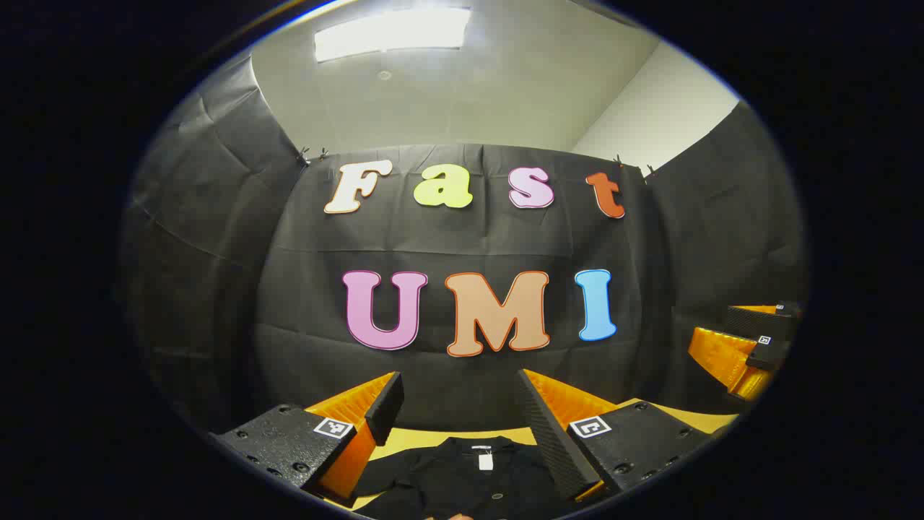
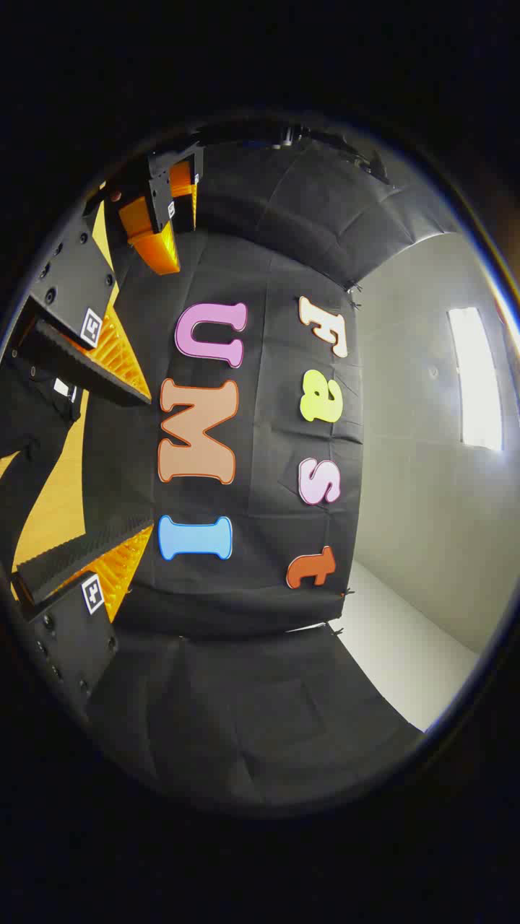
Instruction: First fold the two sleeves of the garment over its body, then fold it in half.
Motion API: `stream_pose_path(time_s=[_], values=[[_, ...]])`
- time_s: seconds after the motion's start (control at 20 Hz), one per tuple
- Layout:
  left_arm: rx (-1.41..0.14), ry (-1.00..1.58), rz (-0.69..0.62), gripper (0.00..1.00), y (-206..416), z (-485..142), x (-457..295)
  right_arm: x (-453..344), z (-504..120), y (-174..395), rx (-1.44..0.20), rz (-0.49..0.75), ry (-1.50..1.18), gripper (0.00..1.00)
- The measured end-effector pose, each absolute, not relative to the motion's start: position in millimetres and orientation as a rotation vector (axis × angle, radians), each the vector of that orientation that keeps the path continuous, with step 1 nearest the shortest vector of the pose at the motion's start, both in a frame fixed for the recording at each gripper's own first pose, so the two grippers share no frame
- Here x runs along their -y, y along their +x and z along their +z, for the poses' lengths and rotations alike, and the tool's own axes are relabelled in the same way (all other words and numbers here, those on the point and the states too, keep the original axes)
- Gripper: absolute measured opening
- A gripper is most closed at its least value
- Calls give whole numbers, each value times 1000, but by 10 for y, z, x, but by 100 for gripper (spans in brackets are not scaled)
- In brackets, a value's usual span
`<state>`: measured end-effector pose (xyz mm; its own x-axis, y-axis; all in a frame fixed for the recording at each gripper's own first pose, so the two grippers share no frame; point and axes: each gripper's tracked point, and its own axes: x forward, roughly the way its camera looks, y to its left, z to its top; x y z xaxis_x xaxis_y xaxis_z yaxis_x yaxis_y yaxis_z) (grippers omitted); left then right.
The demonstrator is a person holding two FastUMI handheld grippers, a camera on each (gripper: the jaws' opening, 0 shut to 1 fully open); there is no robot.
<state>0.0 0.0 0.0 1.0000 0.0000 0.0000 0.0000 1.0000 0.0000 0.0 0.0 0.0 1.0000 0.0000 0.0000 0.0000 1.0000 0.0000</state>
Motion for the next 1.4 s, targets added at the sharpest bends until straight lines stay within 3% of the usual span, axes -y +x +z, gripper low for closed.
stream_pose_path(time_s=[1.4], values=[[-16, 37, 78, 93, -120, -27, -353, -288, -155, 66, -34, 73, 30, 97]])
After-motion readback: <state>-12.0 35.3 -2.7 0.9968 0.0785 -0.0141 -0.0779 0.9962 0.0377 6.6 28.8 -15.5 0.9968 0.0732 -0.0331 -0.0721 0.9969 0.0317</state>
